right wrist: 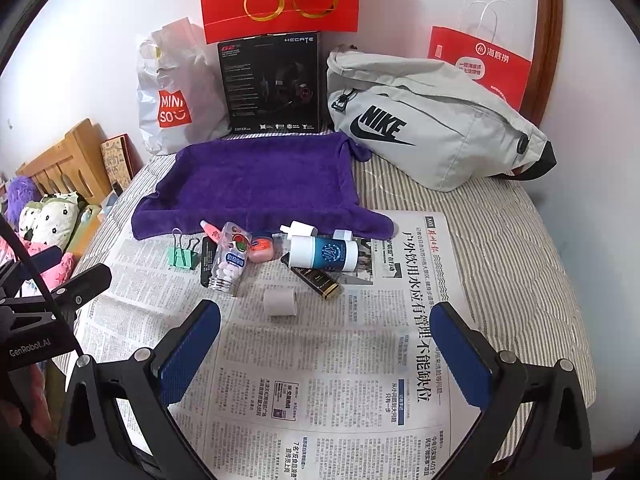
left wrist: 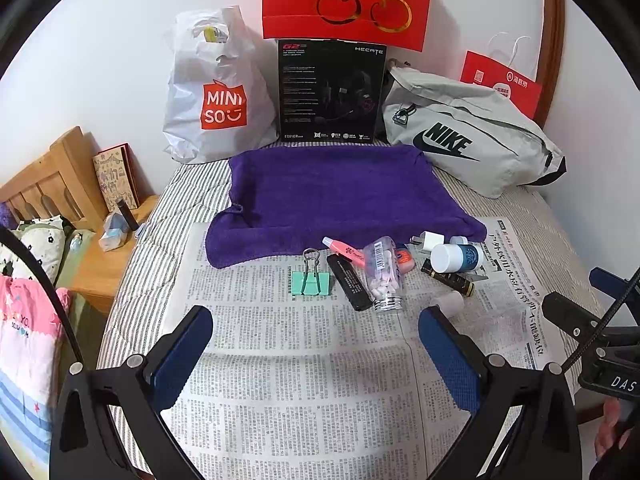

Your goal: Organize rigid objects

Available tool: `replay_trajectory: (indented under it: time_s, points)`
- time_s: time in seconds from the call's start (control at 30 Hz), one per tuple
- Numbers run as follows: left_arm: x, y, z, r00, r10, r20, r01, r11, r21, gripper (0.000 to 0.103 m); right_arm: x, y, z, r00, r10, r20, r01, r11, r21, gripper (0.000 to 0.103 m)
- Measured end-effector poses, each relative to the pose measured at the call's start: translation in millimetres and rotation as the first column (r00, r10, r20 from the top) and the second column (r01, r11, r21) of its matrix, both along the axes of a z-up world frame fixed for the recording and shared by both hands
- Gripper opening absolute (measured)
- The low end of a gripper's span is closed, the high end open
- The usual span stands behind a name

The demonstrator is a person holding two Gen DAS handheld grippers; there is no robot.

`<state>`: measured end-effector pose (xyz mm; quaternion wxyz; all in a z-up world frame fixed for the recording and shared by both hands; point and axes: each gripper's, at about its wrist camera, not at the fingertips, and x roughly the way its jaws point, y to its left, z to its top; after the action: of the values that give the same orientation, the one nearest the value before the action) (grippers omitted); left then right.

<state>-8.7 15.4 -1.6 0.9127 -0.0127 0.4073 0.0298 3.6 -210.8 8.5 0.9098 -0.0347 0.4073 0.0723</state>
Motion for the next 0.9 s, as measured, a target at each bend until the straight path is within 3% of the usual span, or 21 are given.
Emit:
replay_trajectory:
  time_s: [0.9]
  points:
    - [-0.8,2.5,-8.0,1.0,0.012,-0.027,-0.012,1.0,0.014,0.103,-4.4,5.6,-4.4,1.0,0.021,-0.012,-0.021,1.0,-0.006,0.103]
